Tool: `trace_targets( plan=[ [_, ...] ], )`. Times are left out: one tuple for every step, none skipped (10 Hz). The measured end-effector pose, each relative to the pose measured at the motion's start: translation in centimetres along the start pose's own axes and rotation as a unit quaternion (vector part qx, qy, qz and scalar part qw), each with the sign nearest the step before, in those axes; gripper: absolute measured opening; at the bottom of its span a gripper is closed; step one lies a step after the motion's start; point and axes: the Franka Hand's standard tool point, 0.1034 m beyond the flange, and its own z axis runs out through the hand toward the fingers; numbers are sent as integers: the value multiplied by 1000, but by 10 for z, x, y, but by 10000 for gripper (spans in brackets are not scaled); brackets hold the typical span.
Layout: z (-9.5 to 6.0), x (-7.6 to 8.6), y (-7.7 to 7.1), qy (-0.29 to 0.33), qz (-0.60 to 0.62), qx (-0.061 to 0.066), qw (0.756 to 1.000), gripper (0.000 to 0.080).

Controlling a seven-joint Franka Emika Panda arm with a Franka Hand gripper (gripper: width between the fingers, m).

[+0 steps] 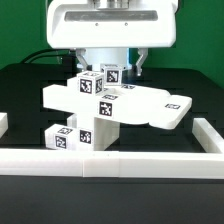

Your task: Assemble chair

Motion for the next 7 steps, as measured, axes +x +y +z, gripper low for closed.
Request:
trace_targets(
  plan=[
    [0,0,0,0,6,0,1000,521],
    [0,0,0,0,6,0,1000,384],
    [0,0,0,0,7,1,1000,384],
    [0,0,0,0,15,0,1000,282],
    [0,0,0,0,15,0,1000,282],
    [0,0,0,0,33,1,999,282],
    [0,0,0,0,68,1,998,282]
  ],
)
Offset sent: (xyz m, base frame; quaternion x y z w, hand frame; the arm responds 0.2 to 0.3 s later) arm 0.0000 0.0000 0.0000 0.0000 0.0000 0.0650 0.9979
